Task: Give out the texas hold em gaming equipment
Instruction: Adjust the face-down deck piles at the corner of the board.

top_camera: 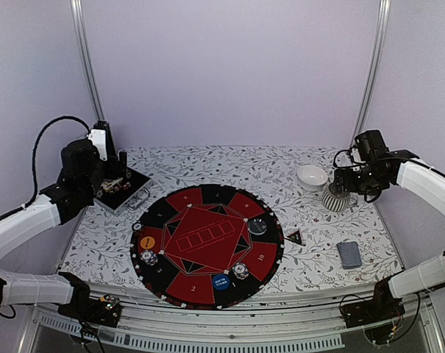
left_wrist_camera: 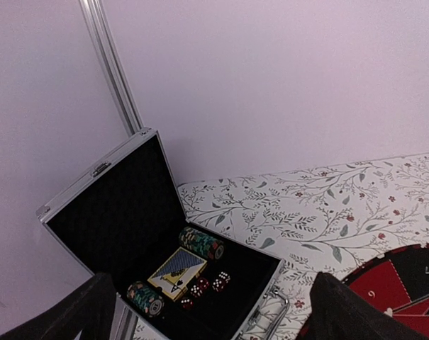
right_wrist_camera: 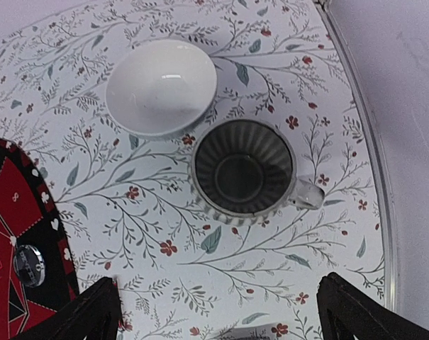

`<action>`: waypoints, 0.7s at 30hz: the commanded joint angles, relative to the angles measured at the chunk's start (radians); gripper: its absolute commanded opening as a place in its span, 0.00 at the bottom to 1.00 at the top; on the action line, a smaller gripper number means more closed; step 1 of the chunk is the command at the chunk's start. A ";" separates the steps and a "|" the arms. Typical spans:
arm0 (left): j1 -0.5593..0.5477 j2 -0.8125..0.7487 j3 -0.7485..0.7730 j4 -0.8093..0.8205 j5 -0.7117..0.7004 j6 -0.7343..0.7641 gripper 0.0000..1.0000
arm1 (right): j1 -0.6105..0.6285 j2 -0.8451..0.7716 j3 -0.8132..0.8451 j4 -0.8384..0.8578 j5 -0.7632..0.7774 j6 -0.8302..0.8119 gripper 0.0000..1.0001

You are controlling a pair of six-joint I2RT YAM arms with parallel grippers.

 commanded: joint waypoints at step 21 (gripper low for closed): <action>0.008 -0.067 0.005 -0.005 0.088 -0.029 0.98 | -0.019 -0.064 -0.215 -0.324 -0.139 0.390 0.99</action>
